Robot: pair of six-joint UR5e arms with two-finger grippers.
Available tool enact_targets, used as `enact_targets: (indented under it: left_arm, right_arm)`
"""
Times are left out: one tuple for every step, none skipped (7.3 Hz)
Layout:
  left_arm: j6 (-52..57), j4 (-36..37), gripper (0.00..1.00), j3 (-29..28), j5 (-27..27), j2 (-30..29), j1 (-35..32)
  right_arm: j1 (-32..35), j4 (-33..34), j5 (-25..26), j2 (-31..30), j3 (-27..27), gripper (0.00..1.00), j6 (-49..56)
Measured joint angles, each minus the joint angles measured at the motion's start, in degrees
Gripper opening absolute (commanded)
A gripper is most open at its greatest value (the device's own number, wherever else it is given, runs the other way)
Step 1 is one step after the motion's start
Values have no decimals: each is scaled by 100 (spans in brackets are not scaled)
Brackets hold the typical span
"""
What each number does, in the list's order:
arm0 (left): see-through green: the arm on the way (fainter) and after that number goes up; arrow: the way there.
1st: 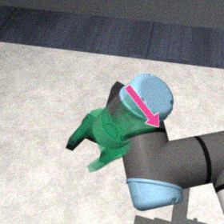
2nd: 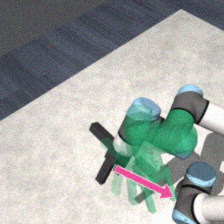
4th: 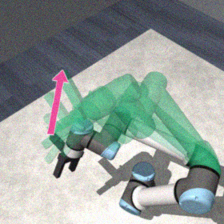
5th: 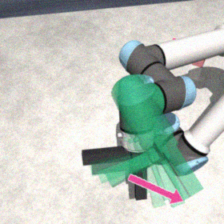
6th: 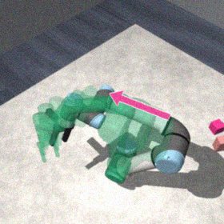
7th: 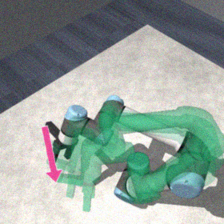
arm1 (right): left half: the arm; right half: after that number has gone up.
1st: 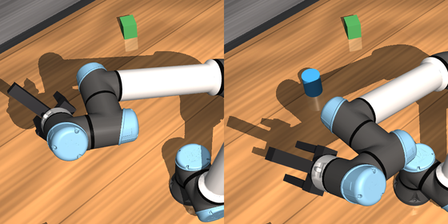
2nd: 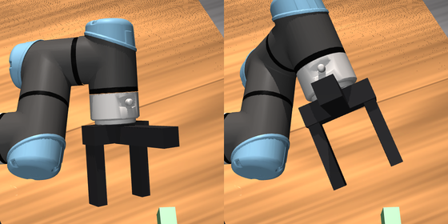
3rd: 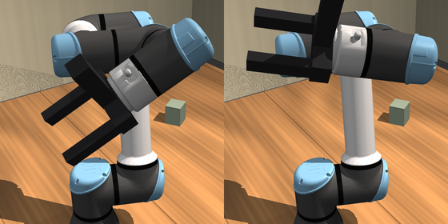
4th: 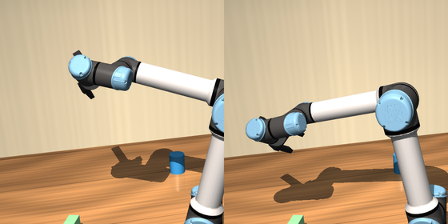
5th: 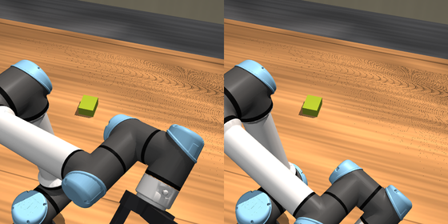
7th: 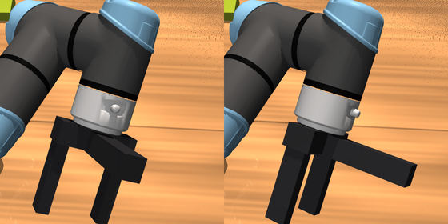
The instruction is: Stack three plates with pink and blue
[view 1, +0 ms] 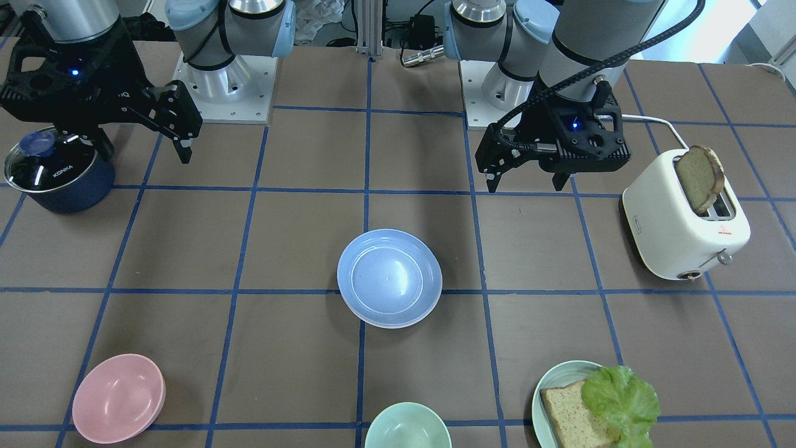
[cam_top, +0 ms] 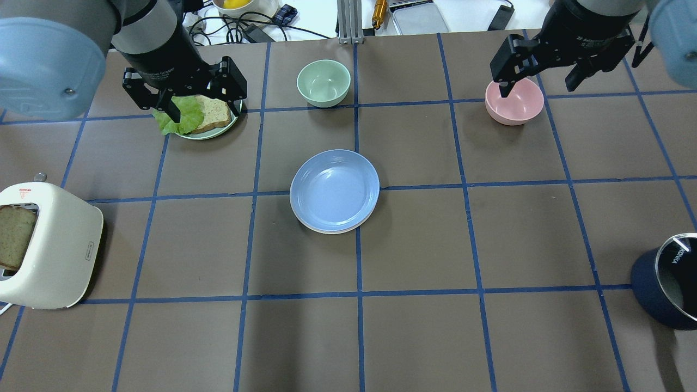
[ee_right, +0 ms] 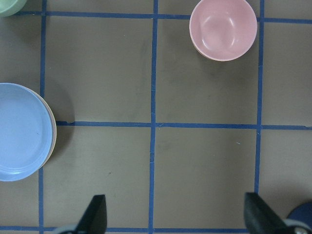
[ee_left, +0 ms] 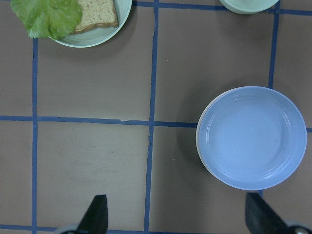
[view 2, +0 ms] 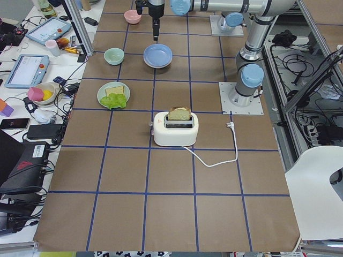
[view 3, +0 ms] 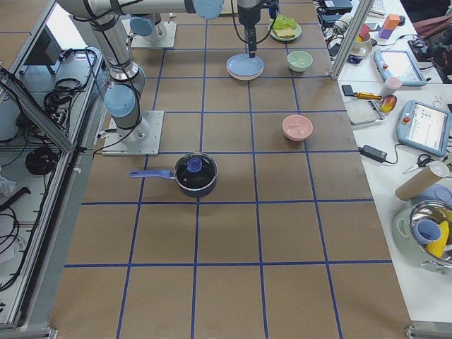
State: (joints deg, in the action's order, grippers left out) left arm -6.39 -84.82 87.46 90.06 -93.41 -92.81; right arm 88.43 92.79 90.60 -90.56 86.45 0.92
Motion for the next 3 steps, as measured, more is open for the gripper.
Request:
enact_targets:
  left_arm:
    - [-2, -5, 100, 6, 1, 2, 0]
    - [-2, -8, 100, 14, 0, 9, 2]
    - [-3, -8, 100, 21, -3, 13, 4]
  right_arm:
    - [90, -12, 3, 23, -23, 100, -179]
    - [184, -8, -5, 39, -24, 100, -258]
    - [233, -5, -5, 54, -20, 100, -276]
